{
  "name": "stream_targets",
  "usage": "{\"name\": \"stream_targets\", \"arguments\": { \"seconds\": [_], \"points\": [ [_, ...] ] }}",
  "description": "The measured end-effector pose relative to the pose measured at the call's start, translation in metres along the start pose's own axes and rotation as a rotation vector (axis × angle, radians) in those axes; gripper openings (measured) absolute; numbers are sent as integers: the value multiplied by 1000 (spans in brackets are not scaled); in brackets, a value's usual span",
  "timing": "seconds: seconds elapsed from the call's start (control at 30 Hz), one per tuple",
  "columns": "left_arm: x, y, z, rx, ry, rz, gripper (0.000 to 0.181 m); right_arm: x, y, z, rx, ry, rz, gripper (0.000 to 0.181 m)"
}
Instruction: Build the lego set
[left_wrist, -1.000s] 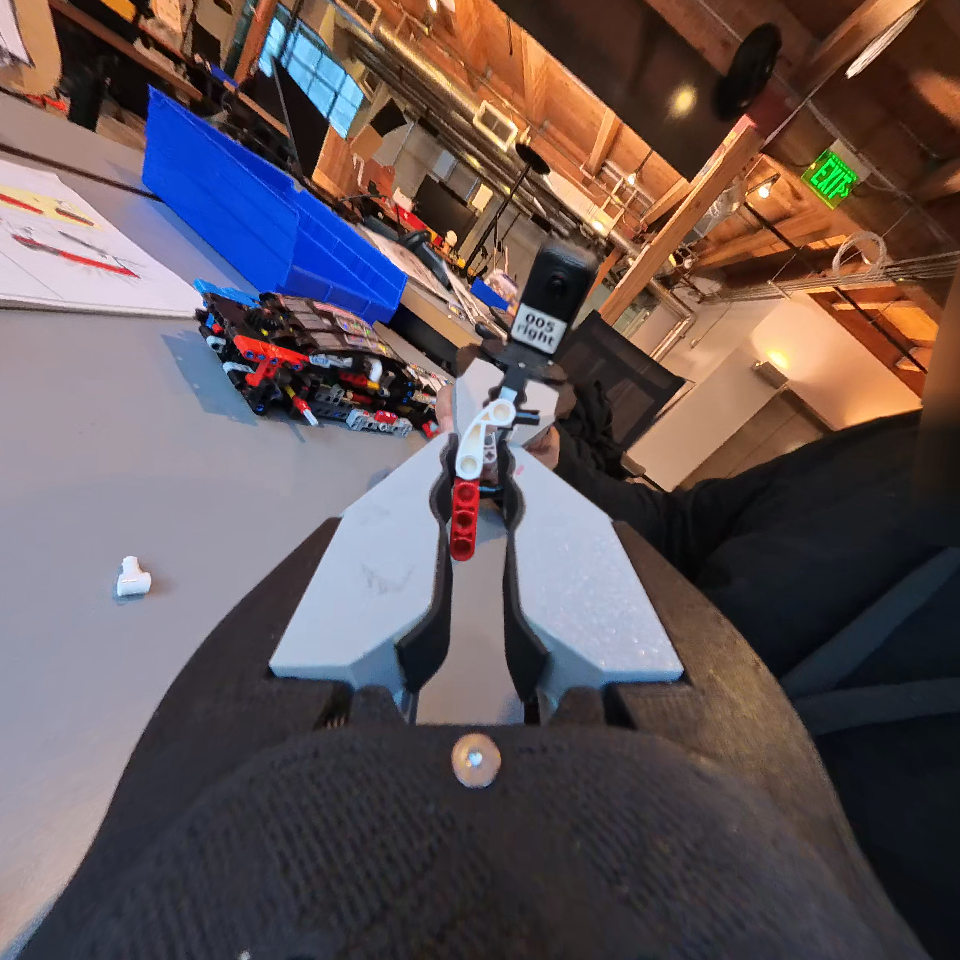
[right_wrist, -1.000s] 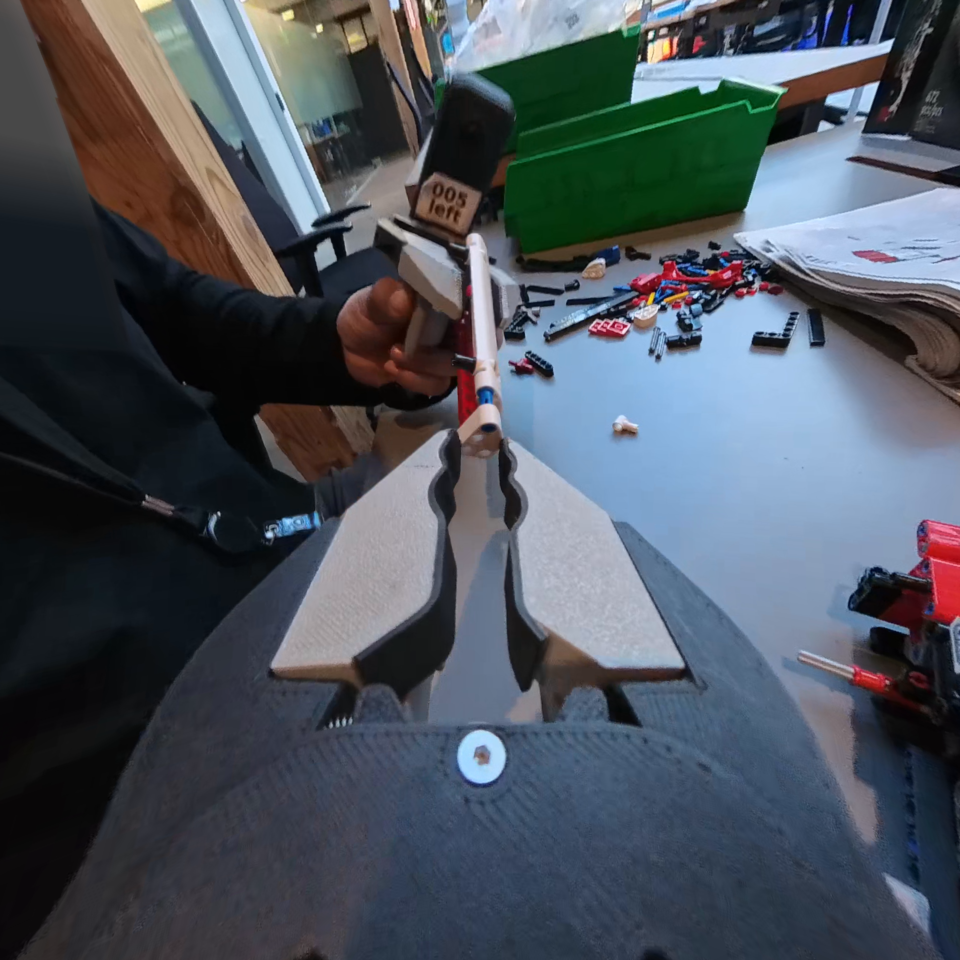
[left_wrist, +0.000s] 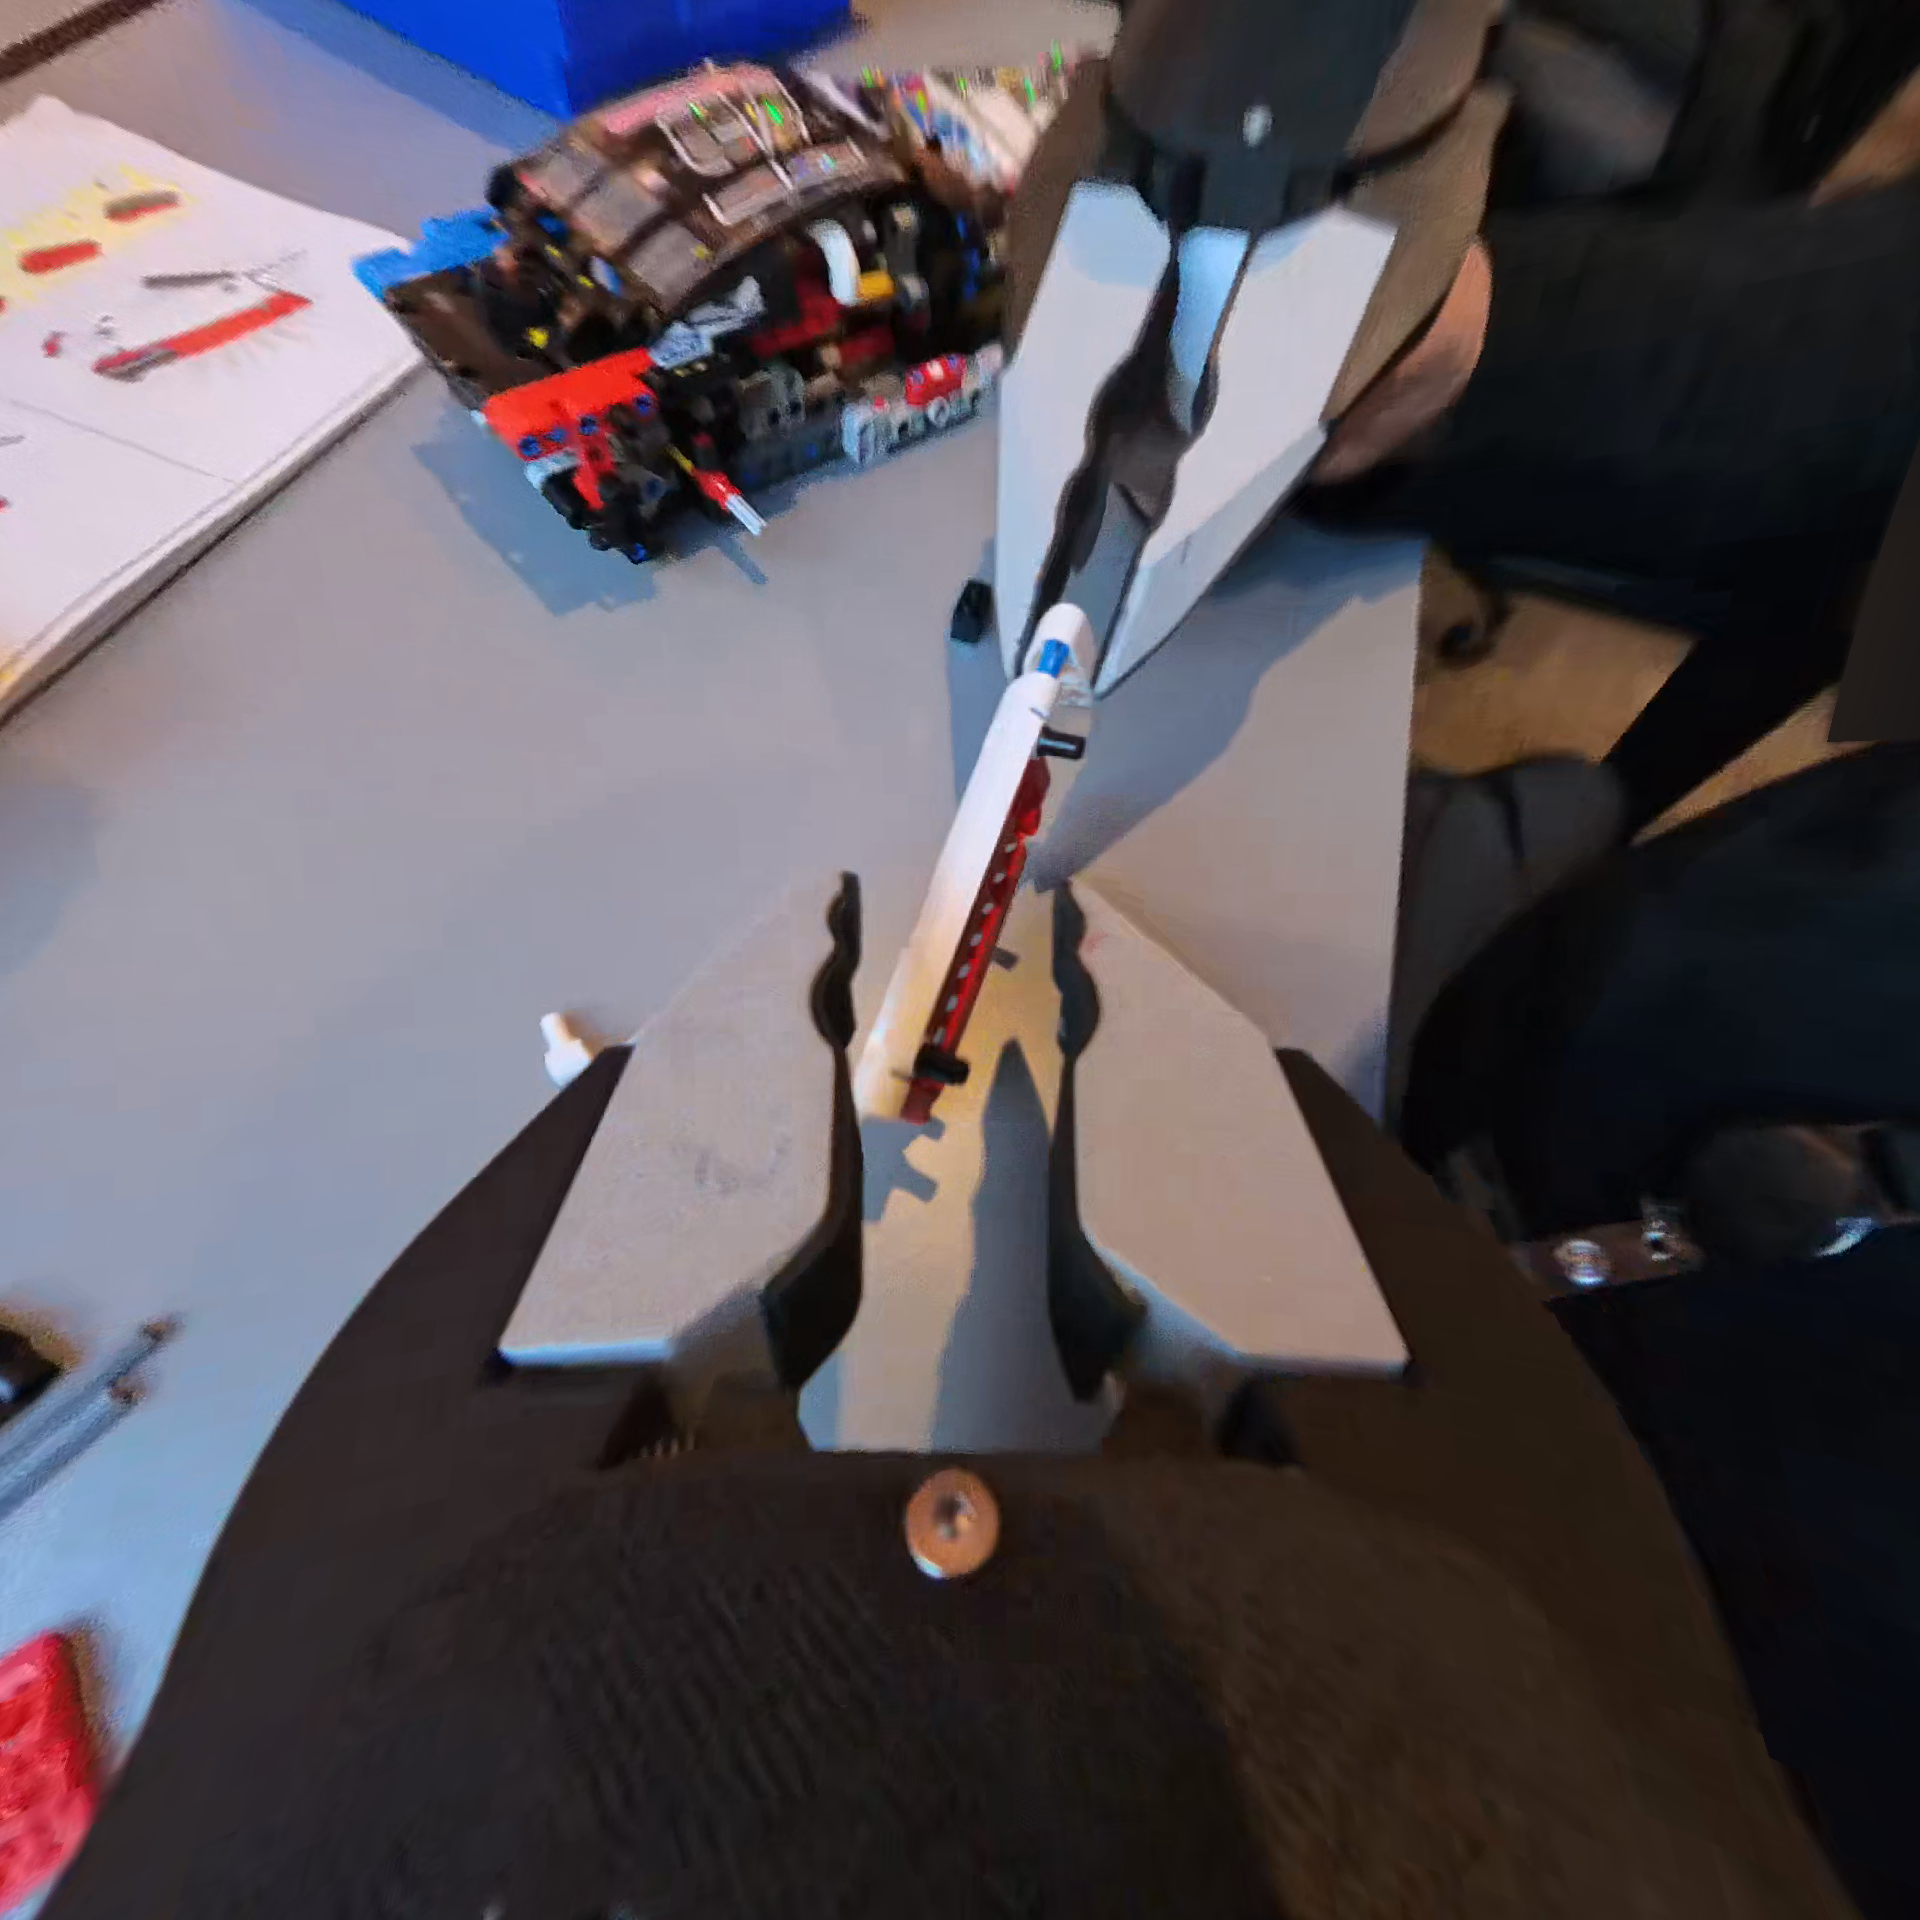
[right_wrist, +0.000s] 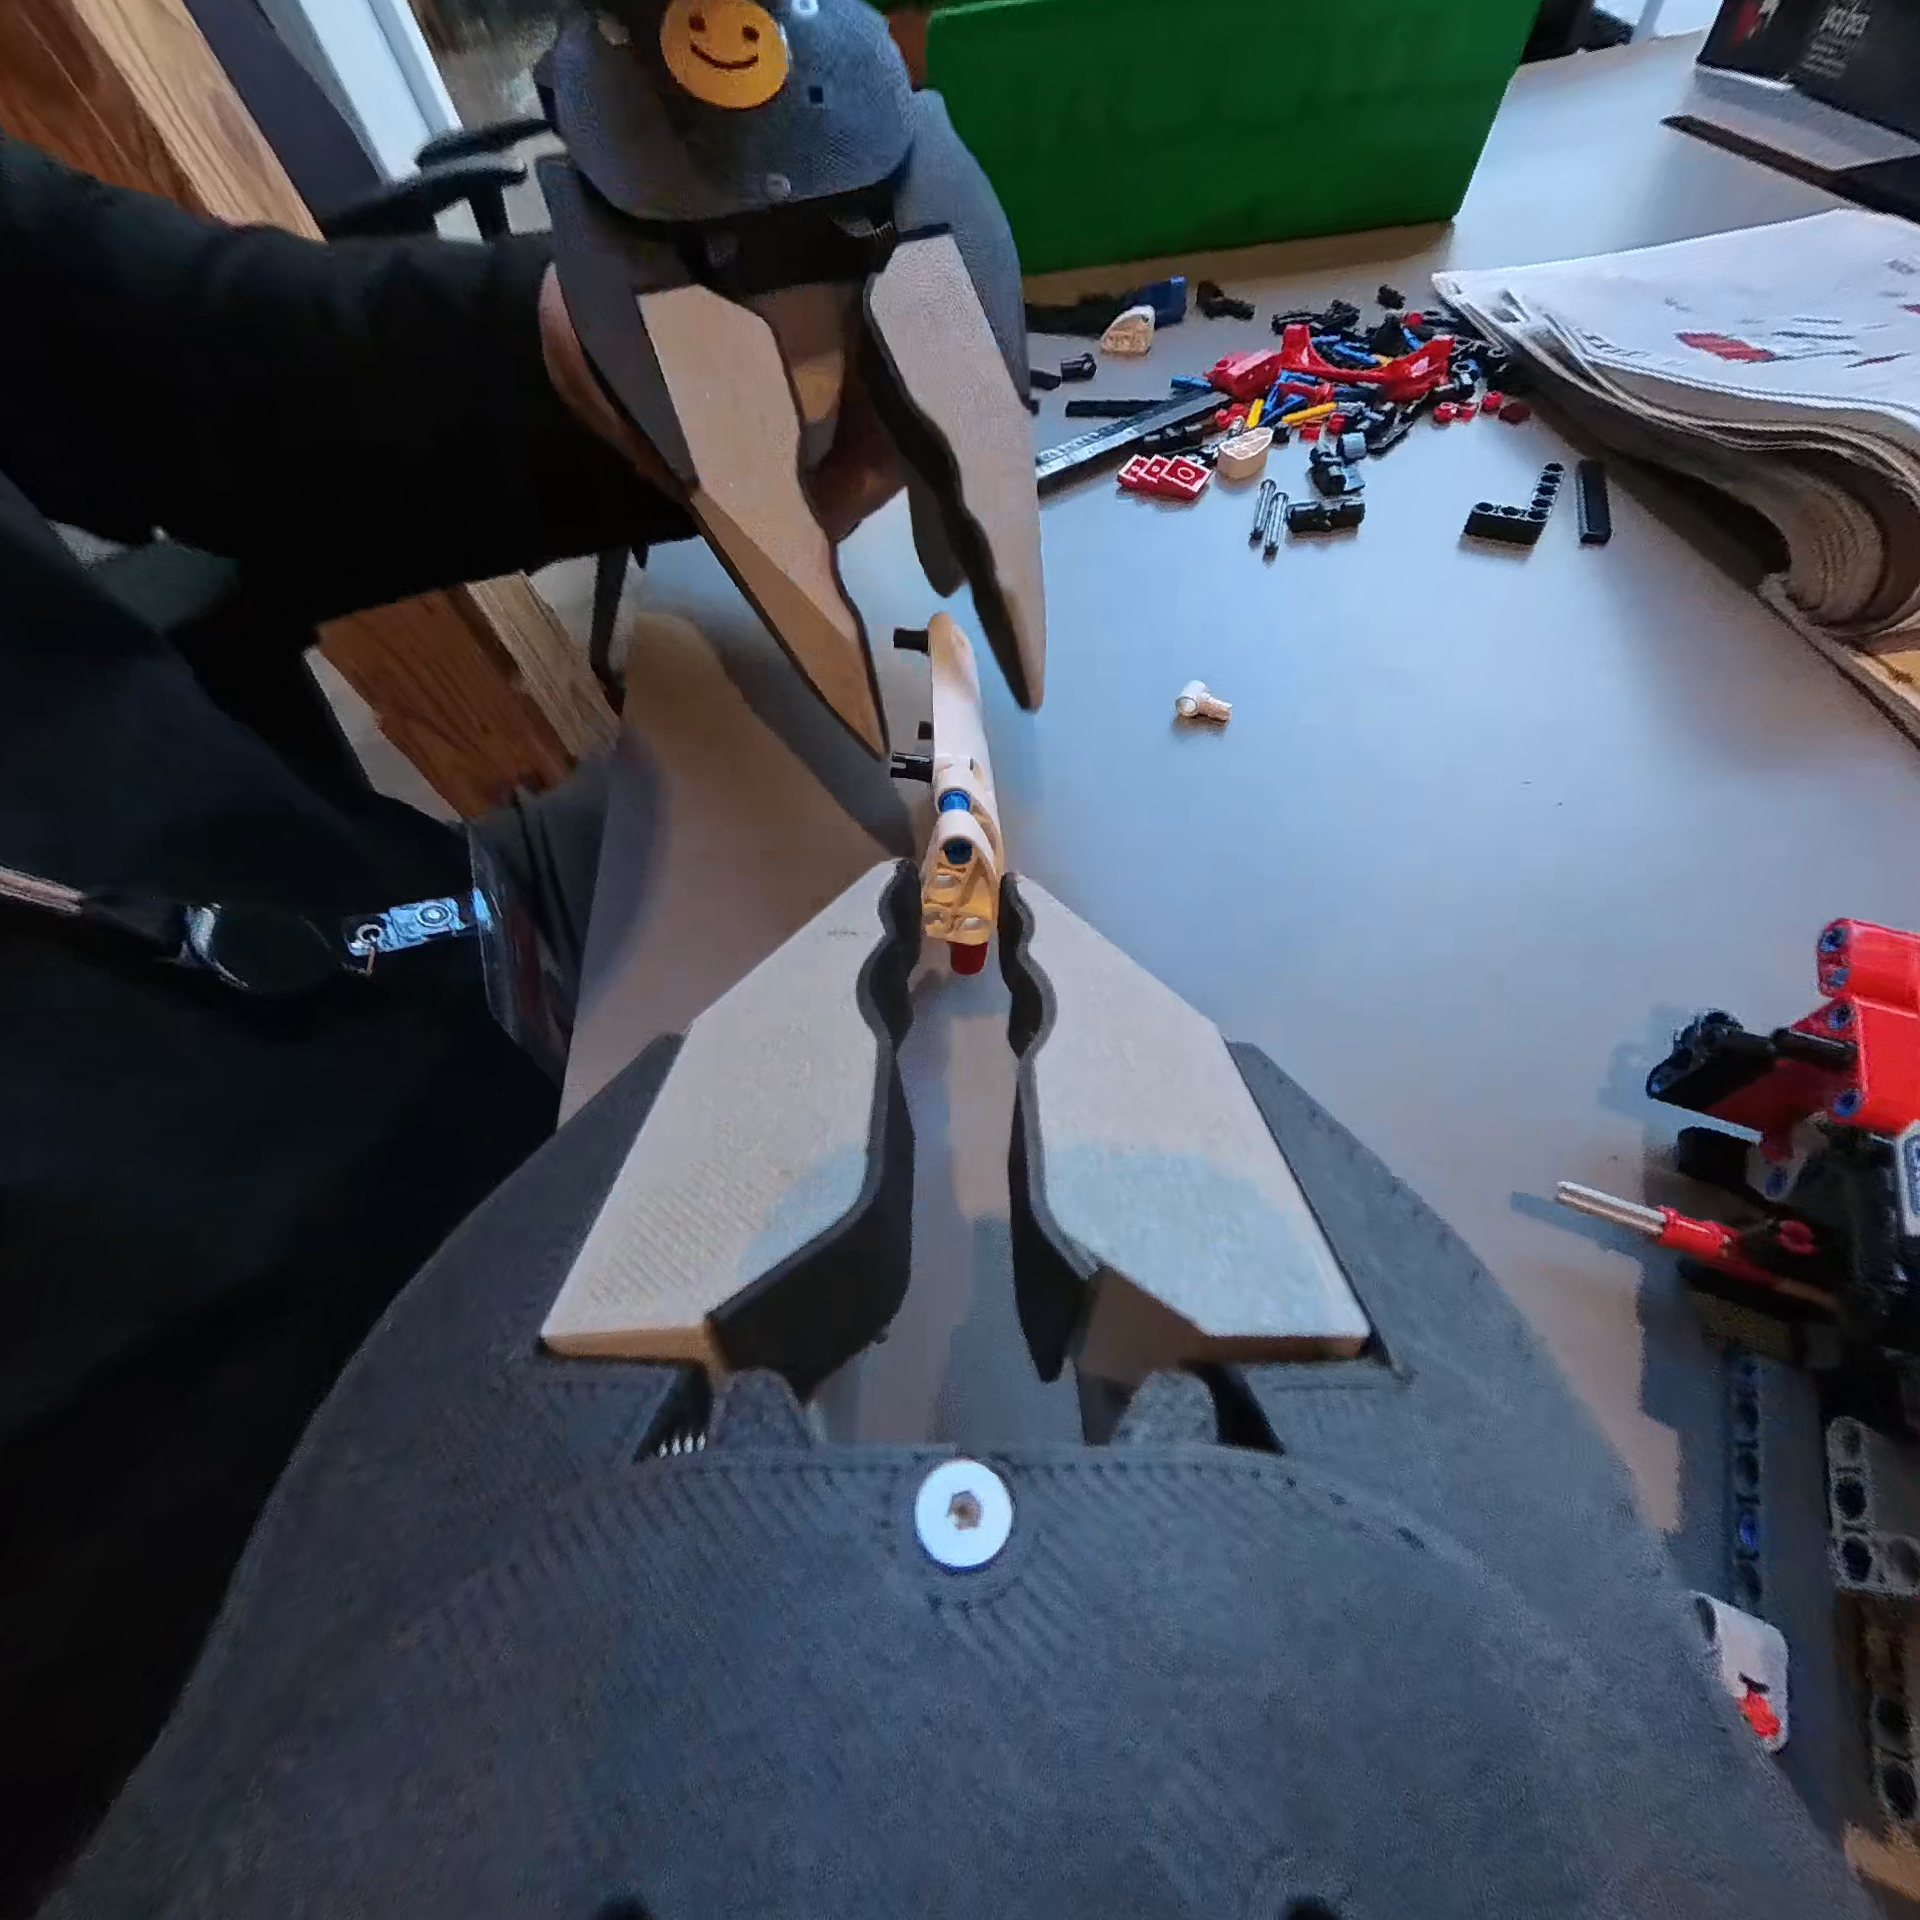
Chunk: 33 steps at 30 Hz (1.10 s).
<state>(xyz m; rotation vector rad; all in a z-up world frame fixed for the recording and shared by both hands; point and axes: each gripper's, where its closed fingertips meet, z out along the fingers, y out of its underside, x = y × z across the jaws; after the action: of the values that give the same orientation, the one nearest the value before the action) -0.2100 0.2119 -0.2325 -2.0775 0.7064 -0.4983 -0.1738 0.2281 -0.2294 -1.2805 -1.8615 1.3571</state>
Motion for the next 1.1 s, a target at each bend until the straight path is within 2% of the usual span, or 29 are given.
{"name": "stream_targets", "arguments": {
  "seconds": [0.1, 0.2, 0.37, 0.57, 0.73, 0.83, 0.97, 1.03, 1.1],
  "points": [
    [1, 5, 16, -130, -26, 134, 12, -2, 1, 2, -15, 18, -42, 13],
    [1, 8, 24, -184, -20, 230, 9, 0, 7, 2, -52, 48, -73, 13],
    [8, 7, 25, -153, -8, 263, 8, -2, 9, 0, -75, 71, -172, 13],
    [13, 14, 25, -250, 29, 311, 7, -6, 19, 4, -201, 42, -263, 13],
    [15, 19, 25, -290, 51, 312, 7, -9, 25, 9, -217, 17, -264, 12],
    [12, 20, 22, -301, 32, 326, 8, -6, 21, 10, -183, 45, -253, 14],
    [8, 8, 15, -227, 29, 268, 8, -2, 3, 1, -45, 64, -191, 13],
    [6, 5, 13, -214, 20, 261, 8, -3, -1, -5, -7, 63, -194, 5],
    [3, 6, 11, -216, 11, 260, 8, -4, -3, -9, 21, 51, -172, 5]
  ]
}}
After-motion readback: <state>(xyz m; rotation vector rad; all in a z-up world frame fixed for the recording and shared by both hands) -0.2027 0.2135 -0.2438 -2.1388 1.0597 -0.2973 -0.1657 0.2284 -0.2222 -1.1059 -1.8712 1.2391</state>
